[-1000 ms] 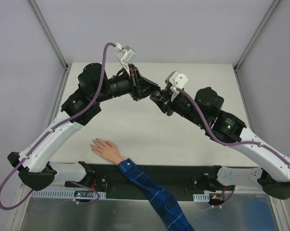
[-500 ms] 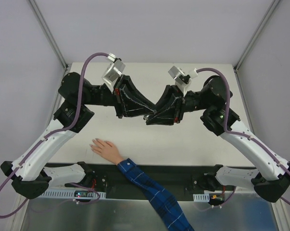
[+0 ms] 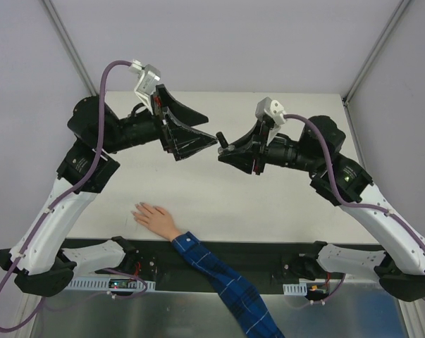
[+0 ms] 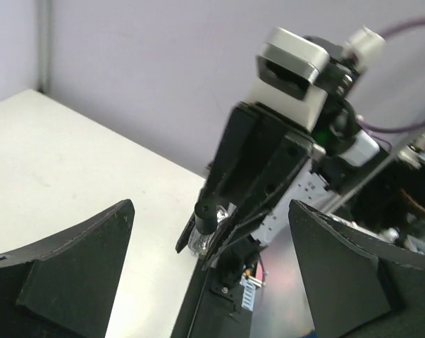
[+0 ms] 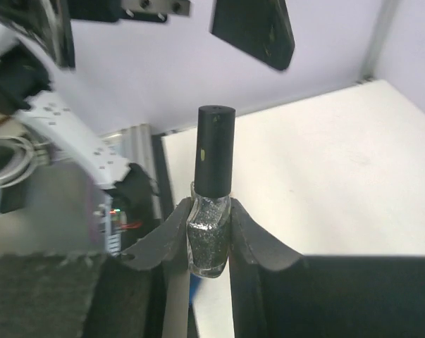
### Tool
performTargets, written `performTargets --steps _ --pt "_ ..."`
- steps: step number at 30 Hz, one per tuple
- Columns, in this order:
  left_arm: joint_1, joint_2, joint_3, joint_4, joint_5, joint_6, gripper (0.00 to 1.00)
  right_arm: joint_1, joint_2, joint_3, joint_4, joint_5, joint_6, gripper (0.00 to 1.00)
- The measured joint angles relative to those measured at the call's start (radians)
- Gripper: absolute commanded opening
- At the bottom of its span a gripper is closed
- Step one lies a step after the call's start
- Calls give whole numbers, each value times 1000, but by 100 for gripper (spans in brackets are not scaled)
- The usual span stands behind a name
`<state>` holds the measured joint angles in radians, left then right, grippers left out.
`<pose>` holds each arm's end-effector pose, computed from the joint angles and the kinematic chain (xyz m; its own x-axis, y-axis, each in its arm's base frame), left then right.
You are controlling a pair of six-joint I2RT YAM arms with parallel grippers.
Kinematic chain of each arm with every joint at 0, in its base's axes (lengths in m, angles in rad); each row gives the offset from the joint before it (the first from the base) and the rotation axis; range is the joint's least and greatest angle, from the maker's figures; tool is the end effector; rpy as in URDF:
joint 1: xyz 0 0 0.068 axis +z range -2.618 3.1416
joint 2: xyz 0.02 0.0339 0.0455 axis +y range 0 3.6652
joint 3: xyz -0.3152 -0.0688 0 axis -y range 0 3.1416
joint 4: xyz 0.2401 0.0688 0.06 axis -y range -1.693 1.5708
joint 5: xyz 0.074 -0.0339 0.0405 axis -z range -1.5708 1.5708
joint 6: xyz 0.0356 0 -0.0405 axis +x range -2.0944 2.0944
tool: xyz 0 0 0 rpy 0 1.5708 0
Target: Paint the nails
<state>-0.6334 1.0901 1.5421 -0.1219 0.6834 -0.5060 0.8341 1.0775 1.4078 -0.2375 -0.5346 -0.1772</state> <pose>0.1158 -0.1129 0.5848 -0.2273 -0.2994 -0.9267 0.9492 0.1444 -0.2795 0.1092 0.1474 0.5354 0.2337 0.0319 -0.9718 -0.9519 0.2113 -0.2220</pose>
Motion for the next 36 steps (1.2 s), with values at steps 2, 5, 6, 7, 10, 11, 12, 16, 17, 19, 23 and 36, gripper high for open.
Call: performTargets --steps 2,5,6,7,10,11,12,16,17,19,23,36 --pt "0 -3 11 -23 -68 1 88 48 -1 1 -24 131 -46 0" --pt "0 -2 11 -55 -159 -3 86 123 0 1 -49 333 -105 0" --pt "0 4 11 -63 -180 -4 85 141 1 2 -53 379 -119 0" --pt "0 10 12 -66 -192 -6 85 165 3 3 -54 437 -137 0" --pt "-8 42 17 -82 -229 -9 83 213 17 14 -54 569 -181 0" --pt "-18 56 20 -89 -246 -10 82 225 23 18 -53 603 -193 0" --pt "-26 66 21 -92 -254 -9 79 235 29 22 -51 632 -204 0" --pt "-77 100 21 -111 -286 -6 58 268 48 34 -45 724 -238 0" --pt "-89 106 21 -112 -292 -6 51 275 52 35 -44 745 -247 0" --pt "-105 115 21 -113 -294 -4 28 291 57 38 -43 781 -261 0" --pt "-120 124 21 -116 -264 6 0 303 60 40 -45 816 -275 0" --pt "-95 45 -61 133 256 -2 0 -12 3 -103 317 -319 301 0"
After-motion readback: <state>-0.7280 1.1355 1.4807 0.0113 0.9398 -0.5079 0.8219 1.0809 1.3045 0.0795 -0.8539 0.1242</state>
